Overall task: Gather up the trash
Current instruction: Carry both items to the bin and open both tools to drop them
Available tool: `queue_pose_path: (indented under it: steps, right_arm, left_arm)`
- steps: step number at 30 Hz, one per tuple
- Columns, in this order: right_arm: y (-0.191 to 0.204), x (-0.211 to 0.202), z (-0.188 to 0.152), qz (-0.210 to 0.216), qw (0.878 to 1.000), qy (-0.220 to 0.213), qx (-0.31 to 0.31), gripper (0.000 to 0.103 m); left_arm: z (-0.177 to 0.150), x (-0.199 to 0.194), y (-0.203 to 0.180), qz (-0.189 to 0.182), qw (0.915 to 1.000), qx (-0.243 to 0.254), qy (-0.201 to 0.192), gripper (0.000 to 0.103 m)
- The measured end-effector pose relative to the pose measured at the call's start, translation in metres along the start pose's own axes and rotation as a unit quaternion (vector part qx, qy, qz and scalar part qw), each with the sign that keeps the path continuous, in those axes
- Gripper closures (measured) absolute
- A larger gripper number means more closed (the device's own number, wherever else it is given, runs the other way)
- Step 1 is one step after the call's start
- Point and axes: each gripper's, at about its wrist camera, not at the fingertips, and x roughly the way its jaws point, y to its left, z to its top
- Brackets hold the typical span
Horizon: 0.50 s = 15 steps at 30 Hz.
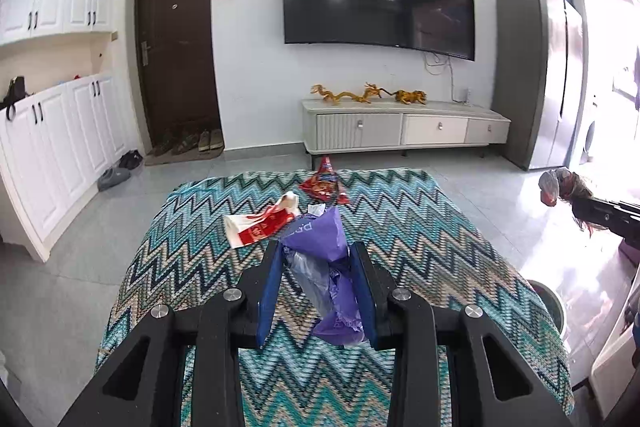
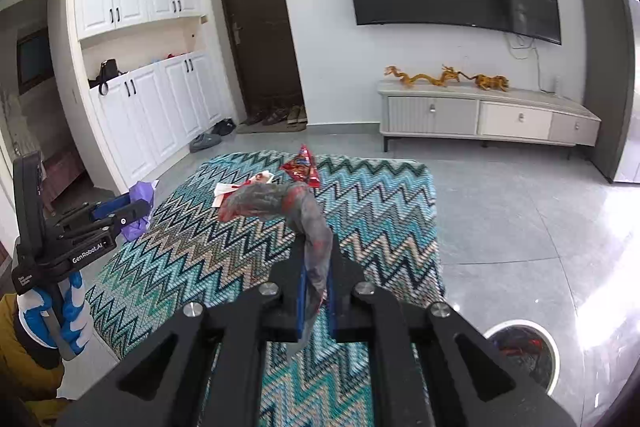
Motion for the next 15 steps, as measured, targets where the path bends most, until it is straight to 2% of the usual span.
queue_pose_path:
  steps: [9, 15]
  right_arm:
    - [-0.062, -0.049, -0.023, -0.044, 0.998, -0.026, 0.048, 0.096]
    - [-0.112, -0.071, -0.045, -0.092, 0.992, -0.031, 0.08, 0.096]
  left_arm:
    - [0.017, -0.009, -0.071, -0.037, 0.9972, 0.064, -0.009, 0.071]
    - [0.026, 0.006, -0.141, -0.078, 0.9896, 0.121, 0.01, 0.07]
